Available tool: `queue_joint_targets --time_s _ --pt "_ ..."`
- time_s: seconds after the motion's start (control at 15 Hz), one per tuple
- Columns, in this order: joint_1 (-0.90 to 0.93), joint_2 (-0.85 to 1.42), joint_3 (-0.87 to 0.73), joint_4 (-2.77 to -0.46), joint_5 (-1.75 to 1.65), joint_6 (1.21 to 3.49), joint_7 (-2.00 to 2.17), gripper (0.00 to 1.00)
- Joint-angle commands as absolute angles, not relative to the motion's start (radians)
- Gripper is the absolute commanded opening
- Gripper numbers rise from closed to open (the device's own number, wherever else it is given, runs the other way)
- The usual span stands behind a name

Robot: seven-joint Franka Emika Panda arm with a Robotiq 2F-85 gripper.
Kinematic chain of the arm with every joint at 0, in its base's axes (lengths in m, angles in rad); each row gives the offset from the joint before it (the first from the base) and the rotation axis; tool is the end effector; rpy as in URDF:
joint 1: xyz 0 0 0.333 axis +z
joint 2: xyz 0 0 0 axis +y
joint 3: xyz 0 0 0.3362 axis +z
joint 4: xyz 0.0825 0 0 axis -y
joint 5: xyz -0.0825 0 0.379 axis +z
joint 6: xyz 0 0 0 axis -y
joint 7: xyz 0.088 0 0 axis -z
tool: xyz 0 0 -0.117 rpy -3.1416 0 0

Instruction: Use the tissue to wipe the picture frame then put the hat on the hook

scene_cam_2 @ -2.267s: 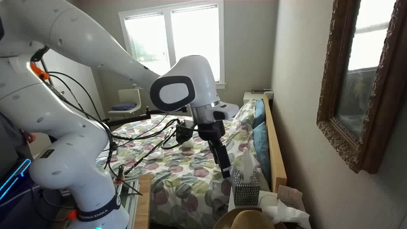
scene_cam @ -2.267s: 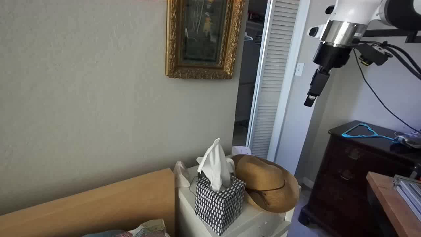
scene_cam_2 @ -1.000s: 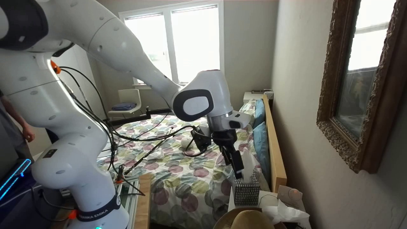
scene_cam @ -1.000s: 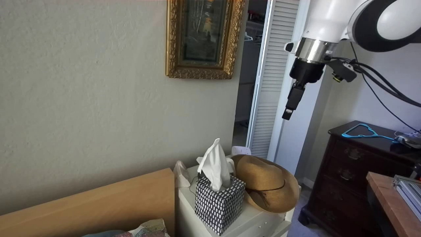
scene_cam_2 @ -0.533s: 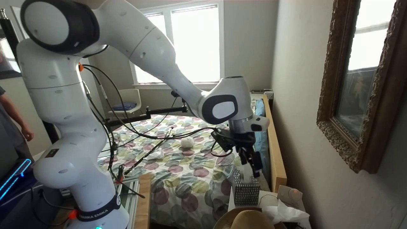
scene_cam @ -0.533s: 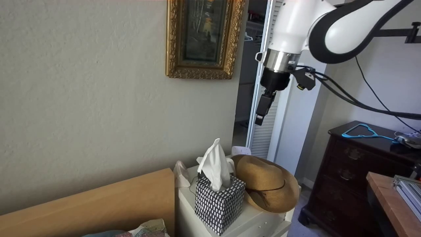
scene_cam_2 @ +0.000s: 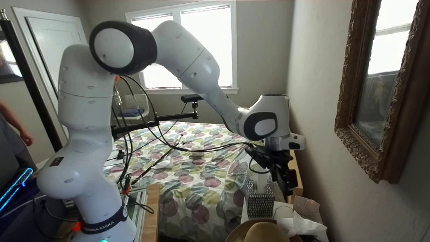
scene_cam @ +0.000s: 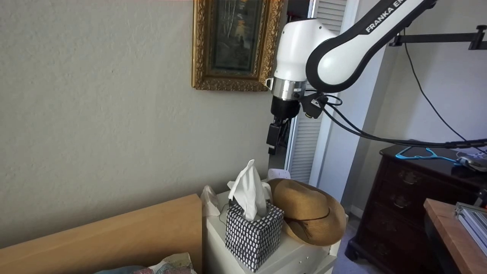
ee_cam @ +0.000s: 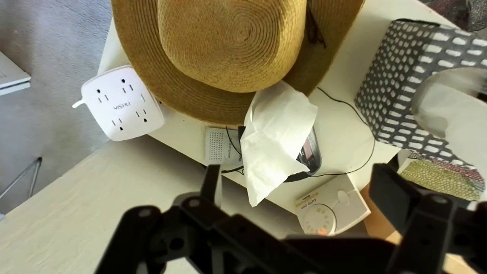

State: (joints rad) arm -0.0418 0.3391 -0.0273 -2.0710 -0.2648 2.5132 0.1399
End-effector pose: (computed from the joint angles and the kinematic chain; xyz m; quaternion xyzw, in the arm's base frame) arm 0.6023 -0.0405 0.2884 0.9949 -0.0001 0.0538 0.0856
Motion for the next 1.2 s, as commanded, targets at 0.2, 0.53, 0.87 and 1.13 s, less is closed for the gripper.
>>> queue_joint_targets --time_s 0.2,0.53,0.87,1.13 --pt "-0.037 0.604 -0.049 -1.782 -0.178 2.392 0.106 1.00" --pt "-0.025 0.647 -0.063 -1.768 -0.167 2.367 0.116 1.00" --pt "-0.008 0.645 -0.086 -1.791 -0.190 2.450 0.136 1.00" --pt "-0.012 0.687 -0.095 -1.788 -0.165 2.503 0.140 1.00"
